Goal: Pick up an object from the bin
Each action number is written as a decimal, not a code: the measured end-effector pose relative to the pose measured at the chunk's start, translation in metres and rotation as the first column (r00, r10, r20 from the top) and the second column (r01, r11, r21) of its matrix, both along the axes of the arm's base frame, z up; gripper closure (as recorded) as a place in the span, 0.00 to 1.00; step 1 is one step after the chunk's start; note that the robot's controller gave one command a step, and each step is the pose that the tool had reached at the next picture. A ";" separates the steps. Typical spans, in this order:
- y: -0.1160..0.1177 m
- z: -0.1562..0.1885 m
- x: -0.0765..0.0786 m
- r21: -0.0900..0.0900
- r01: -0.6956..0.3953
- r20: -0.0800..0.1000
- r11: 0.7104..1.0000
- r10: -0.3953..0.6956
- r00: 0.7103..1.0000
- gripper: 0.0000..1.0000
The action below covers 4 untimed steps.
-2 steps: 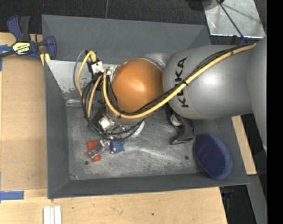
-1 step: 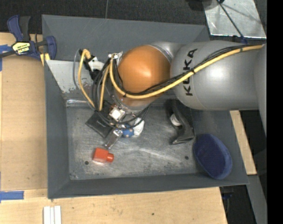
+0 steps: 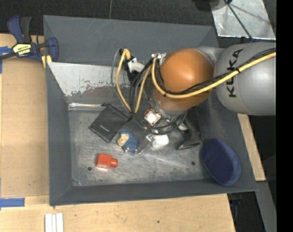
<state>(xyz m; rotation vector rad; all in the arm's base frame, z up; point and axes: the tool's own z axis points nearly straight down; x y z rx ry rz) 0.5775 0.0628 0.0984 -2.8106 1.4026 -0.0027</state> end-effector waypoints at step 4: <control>0.100 0.026 0.046 0.004 -0.404 0.000 0.915 0.404 0.915 0.00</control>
Offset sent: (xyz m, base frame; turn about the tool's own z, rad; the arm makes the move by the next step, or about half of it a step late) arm 0.0000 0.0000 0.0000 0.0000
